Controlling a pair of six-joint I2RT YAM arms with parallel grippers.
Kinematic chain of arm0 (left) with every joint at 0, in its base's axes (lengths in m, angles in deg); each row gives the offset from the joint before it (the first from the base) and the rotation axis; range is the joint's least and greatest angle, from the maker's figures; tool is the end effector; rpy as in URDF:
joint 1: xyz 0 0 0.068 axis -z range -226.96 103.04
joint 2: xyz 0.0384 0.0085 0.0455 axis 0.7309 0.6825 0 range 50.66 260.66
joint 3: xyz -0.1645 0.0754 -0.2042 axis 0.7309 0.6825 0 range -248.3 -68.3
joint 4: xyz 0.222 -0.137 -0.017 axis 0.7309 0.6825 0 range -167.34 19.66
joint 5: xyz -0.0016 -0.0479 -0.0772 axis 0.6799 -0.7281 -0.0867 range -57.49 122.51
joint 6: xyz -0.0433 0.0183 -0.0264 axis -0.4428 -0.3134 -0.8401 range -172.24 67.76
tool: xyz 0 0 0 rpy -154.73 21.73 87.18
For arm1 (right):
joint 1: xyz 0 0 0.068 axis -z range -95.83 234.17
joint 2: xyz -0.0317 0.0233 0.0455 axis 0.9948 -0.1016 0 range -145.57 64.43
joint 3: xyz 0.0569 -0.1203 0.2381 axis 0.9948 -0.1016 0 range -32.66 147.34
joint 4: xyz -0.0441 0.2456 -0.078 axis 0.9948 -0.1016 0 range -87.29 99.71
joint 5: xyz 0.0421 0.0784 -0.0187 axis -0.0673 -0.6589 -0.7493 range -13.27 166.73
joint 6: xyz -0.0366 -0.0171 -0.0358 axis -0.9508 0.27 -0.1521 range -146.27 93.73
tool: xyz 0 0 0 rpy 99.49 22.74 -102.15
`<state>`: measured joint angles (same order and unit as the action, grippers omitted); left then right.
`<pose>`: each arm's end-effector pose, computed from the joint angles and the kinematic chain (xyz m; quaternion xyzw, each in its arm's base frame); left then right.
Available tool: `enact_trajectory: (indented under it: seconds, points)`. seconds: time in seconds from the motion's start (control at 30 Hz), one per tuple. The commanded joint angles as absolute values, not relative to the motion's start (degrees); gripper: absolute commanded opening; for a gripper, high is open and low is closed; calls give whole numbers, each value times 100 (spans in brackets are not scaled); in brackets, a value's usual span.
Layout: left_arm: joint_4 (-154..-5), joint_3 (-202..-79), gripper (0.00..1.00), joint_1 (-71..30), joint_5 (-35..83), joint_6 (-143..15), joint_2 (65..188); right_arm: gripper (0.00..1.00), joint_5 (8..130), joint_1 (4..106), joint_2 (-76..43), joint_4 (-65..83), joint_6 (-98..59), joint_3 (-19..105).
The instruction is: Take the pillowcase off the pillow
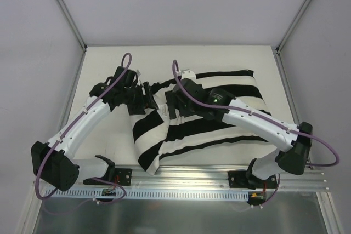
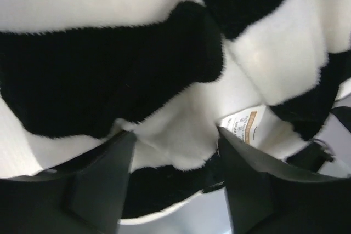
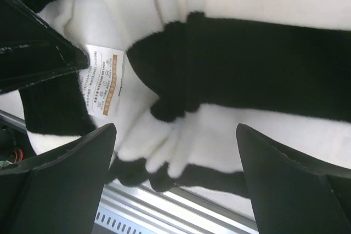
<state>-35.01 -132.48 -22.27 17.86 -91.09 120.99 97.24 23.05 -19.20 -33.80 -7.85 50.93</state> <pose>0.2261 -0.1139 0.3144 -0.0695 0.9259 -0.2865 0.2361 0.1624 0.2685 0.3616 -0.2638 0.8678 0.1225 0.4029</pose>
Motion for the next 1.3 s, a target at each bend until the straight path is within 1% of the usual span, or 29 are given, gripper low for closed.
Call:
enact_trajectory:
  seconds: [0.0, 0.03, 0.07, 0.1, 0.13, 0.17, 0.2, 0.23, 0.27, 0.37, 0.47, 0.5, 0.57, 0.6, 0.67, 0.77, 0.93, 0.97, 1.0, 1.03, 1.07, 1.1, 1.13, 1.17, 1.2, 1.23, 1.27]
  points:
    - [-3489, -13088, 57, -2226, 2091, -9100, 12299, 96, 9729, 2221, -2345, -3292, -896, 5531]
    - [-3480, -13062, 20, -2226, 2091, -9074, 12334, 97, 9825, 2203, -2459, -3353, -887, 5601]
    - [-3480, -13018, 8, -2226, 2048, -9039, 12370, 98, 9843, 2229, -2608, -3371, -887, 5619]
    - [-3489, -12983, 0, -2226, 2004, -8995, 12361, 86, 9835, 2308, -2636, -3362, -861, 5619]
    - [-3489, -12947, 0, -2218, 1960, -8986, 12326, 73, 9817, 2352, -2653, -3371, -834, 5602]
    - [-3489, -12869, 0, -2226, 1951, -8959, 12213, 56, 9800, 2422, -2627, -3371, -808, 5558]
    - [-3497, -12824, 0, -2235, 1959, -8898, 12142, 24, 9782, 2580, -2592, -3371, -764, 5523]
    - [-3489, -12789, 0, -2244, 1959, -8871, 12072, 8, 9782, 2659, -2531, -3371, -746, 5471]
    - [-3489, -12728, 0, -2270, 1925, -8845, 11932, 1, 9773, 2773, -2452, -3371, -737, 5357]
    - [-3480, -12639, 0, -2376, 1828, -8740, 11711, 1, 9905, 3178, -1943, -3371, -737, 5146]
    - [-3489, -12578, 0, -2402, 1714, -8617, 11623, 1, 10046, 3914, -1162, -3345, -563, 4698]
    - [-3489, -12560, 0, -2402, 1713, -8616, 11632, 1, 10098, 4082, -716, -3336, -501, 4375]
    - [-3585, -12604, 0, -2402, 1644, -8677, 11788, 1, 10239, 4608, -239, -3301, -290, 4004]
    - [-3638, -12656, 0, -2402, 1391, -8704, 11877, 1, 10274, 4794, 198, -3214, -246, 3637]
    - [-3917, -12771, 0, -2402, 1091, -8792, 12114, 1, 10178, 5250, 553, -3143, -166, 3371]
    - [-4034, -12955, 0, -2385, 844, -8740, 12351, 1, 10107, 5376, 888, -3178, -262, 3238]
    - [-4148, -13026, 0, -2385, 607, -8730, 12563, 1, 9784, 5376, 810, -3415, -421, 3264]
    - [-4183, -12983, 0, -2385, 580, -8731, 12572, 6, 9695, 5341, 757, -3424, -447, 3290]
    - [-4253, -12921, 0, -2385, 562, -8731, 12581, 17, 9625, 5289, 730, -3407, -465, 3325]
    - [-4306, -12799, 0, -2385, 545, -8731, 12590, 35, 9563, 5219, 704, -3380, -500, 3369]
    - [-4341, -12728, 0, -2385, 527, -8731, 12616, 70, 9597, 4939, 678, -3354, -526, 3509]
    - [-4420, -12649, 0, -2385, 509, -8731, 12633, 82, 9763, 4745, 573, -3336, -544, 3614]
    - [-4481, -12500, 0, -2385, 466, -8739, 12668, 90, 9904, 4543, 476, -3362, -596, 3763]
    - [-4534, -12447, 0, -2393, 422, -8765, 12686, 95, 10088, 4063, 232, -3432, -605, 4139]
    - [-4595, -12376, 0, -2385, 404, -8774, 12695, 96, 10429, 3805, 81, -3555, -632, 4343]
    - [-4683, -12289, 0, -2385, 386, -8775, 12721, 96, 10554, 3368, -68, -3599, -684, 4536]
    - [-4710, -12253, 0, -2385, 378, -8783, 12721, 96, 10643, 3189, -226, -3634, -702, 4721]
